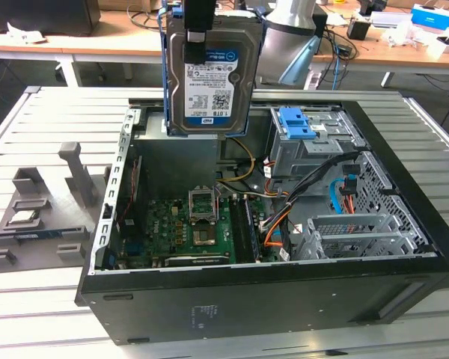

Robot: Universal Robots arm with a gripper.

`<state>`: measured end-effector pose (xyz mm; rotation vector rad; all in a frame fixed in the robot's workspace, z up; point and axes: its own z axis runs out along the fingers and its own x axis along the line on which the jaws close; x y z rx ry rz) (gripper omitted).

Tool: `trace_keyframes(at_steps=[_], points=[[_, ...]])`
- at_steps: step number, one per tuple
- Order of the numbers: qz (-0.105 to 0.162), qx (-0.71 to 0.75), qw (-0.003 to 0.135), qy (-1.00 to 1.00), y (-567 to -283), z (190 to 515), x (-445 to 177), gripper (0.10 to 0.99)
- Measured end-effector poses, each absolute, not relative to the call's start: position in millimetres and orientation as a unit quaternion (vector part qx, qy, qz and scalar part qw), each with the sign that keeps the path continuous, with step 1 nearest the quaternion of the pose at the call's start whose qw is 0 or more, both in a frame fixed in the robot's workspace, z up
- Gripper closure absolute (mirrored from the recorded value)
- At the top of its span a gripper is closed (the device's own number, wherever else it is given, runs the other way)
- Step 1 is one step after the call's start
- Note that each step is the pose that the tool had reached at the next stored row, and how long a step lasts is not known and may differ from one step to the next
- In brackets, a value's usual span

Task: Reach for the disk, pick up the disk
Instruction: 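Pick up the disk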

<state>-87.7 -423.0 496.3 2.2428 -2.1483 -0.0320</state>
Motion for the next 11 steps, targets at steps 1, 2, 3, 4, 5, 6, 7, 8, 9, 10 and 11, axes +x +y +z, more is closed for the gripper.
trace_keyframes(at_steps=[1,2,3,4,5,6,7,8,9,10,11], points=[[-0.01,0.722,0.018,-0.692,-426,496,-88,0.718],[-0.01,0.722,0.018,-0.692,-429,496,-88,0.718],[-0.01,0.722,0.018,-0.692,-432,496,-88,0.718],[-0.01,0.722,0.018,-0.692,-436,496,-88,0.718],[-0.01,0.722,0.018,-0.692,-441,496,-88,0.718],[-0.01,0.722,0.019,-0.692,-446,496,-88,0.718],[-0.009,0.722,0.019,-0.692,-452,496,-88,0.718],[-0.009,0.722,0.019,-0.692,-456,496,-88,0.718],[-0.009,0.722,0.019,-0.692,-460,496,-88,0.718],[-0.009,0.722,0.019,-0.692,-465,496,-88,0.718],[-0.009,0.722,0.02,-0.692,-469,496,-88,0.718]])
